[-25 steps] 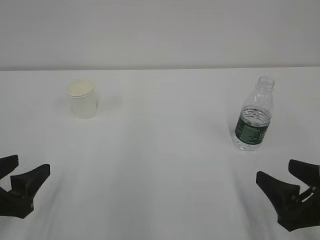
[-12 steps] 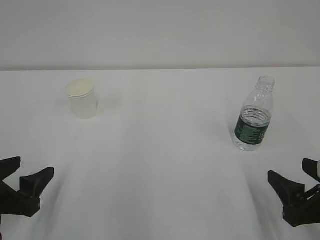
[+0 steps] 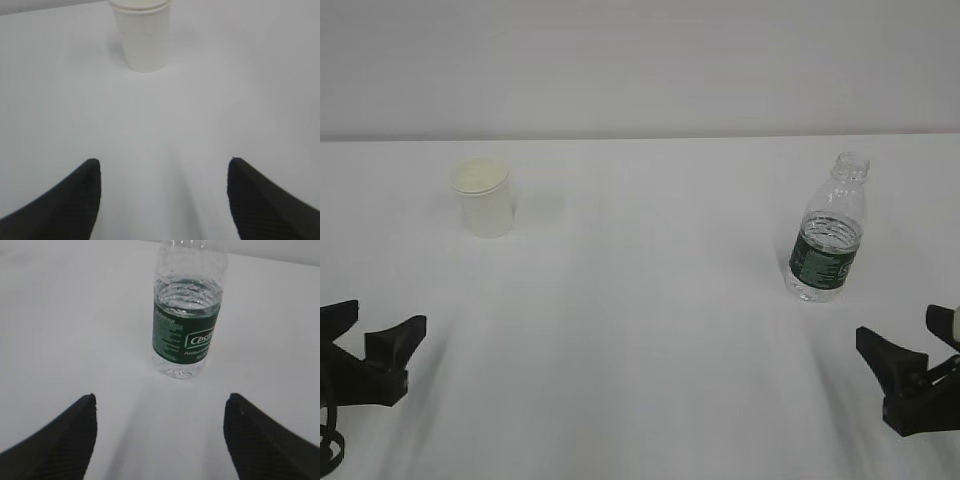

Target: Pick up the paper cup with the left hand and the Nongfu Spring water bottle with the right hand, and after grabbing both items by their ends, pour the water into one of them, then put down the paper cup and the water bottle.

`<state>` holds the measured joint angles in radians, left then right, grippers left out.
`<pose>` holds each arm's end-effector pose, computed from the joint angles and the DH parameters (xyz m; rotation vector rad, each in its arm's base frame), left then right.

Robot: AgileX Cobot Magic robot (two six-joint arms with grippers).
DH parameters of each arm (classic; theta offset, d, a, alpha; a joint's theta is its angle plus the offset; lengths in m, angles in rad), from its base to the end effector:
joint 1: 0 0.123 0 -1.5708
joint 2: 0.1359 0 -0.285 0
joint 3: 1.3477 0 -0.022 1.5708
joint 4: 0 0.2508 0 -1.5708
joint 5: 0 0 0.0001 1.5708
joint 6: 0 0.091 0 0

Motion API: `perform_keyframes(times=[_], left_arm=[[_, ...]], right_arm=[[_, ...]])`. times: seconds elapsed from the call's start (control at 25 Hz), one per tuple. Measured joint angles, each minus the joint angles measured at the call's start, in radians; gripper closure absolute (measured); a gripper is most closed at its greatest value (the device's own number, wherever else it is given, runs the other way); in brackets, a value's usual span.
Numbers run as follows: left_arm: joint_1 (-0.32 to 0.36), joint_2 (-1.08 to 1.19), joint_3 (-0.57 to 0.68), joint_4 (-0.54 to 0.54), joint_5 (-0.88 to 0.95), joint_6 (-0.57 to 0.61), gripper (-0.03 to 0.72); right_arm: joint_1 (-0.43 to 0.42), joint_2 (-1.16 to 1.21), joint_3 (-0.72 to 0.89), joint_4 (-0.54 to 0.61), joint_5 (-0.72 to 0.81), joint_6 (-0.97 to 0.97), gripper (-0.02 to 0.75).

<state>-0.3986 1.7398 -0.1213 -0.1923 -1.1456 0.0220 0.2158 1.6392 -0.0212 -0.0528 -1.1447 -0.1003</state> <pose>0.1906 -0.0631 0.1107 0.2184 1.9472 -0.1288 0.1690 0.0415 0.1180 -0.3605 1.9251 0.1087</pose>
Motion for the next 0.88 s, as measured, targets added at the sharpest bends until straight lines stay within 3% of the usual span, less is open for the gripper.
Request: perform_keyframes(times=[0.72, 0.88], left_arm=[[0.002, 0.117, -0.1, 0.003, -0.002, -0.047, 0.115], [0.07, 0.129, -0.101, 0.1, -0.002, -0.07, 0.115]], right_arm=[[0.0, 0.016, -0.073, 0.023, -0.002, -0.002, 0.15], [0.0, 0.055, -0.079, 0.023, -0.002, -0.002, 0.15]])
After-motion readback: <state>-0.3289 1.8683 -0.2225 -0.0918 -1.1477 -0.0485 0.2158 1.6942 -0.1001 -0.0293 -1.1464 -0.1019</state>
